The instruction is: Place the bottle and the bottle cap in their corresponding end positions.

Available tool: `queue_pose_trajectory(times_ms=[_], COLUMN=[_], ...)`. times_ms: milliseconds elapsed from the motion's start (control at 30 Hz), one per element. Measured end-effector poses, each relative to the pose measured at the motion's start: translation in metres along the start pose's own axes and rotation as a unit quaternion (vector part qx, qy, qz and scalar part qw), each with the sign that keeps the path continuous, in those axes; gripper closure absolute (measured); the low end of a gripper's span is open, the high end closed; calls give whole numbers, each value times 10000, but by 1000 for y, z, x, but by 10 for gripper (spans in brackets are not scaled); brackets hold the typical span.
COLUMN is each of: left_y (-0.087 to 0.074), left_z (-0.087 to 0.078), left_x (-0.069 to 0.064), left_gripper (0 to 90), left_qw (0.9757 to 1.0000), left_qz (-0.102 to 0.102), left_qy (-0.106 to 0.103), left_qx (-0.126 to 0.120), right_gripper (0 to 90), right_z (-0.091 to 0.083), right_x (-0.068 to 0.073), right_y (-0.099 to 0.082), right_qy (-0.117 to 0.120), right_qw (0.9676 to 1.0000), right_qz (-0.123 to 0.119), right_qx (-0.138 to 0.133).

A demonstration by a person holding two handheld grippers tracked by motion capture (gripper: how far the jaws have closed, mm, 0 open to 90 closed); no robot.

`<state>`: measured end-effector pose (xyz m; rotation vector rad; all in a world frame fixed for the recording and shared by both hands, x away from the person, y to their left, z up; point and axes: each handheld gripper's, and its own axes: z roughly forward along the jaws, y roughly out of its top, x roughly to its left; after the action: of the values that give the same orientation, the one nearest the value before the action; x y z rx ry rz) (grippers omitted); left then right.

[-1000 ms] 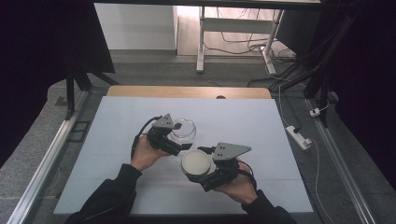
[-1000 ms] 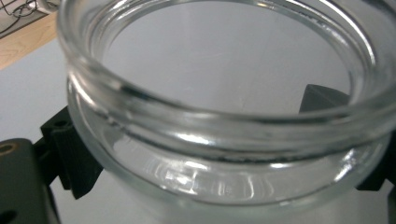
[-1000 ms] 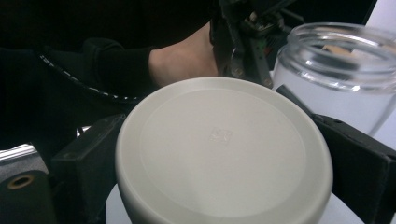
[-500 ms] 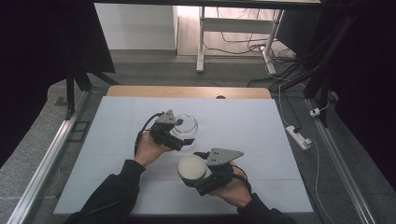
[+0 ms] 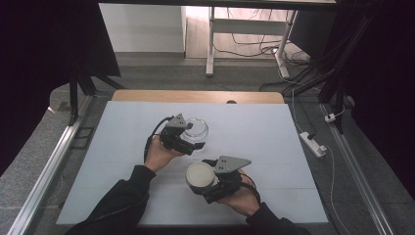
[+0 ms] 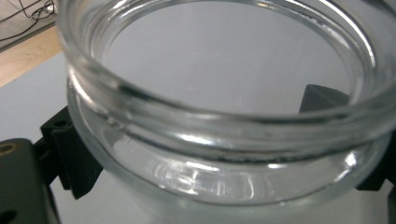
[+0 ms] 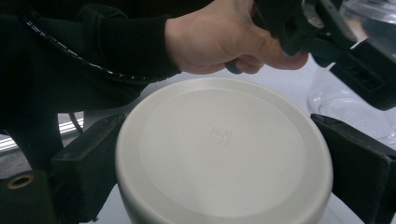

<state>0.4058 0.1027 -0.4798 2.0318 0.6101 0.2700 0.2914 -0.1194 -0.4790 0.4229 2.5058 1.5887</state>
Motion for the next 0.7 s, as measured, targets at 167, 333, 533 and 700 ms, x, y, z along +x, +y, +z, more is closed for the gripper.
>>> queue_pose_trajectory(times_ms=[167, 333, 533, 700], left_y=[-3, -7, -11, -16], left_z=[7, 14, 20, 25], left_x=[3, 8, 12, 15], left_gripper=[73, 73, 73, 73], left_qw=[10000, 10000, 9998, 9997], left_qz=[-5, -37, -65, -95], left_qy=[44, 41, 107, 146], left_qx=[43, 82, 128, 175], right_gripper=[75, 75, 75, 75], right_z=[9, 18, 29, 36], right_x=[-2, -5, -11, -15], right_y=[-6, -12, -21, -27], right_qy=[-15, -24, -53, -88], right_qw=[9999, 9997, 9993, 9987], right_qz=[-5, 14, 92, 144], right_qx=[120, 224, 361, 472])
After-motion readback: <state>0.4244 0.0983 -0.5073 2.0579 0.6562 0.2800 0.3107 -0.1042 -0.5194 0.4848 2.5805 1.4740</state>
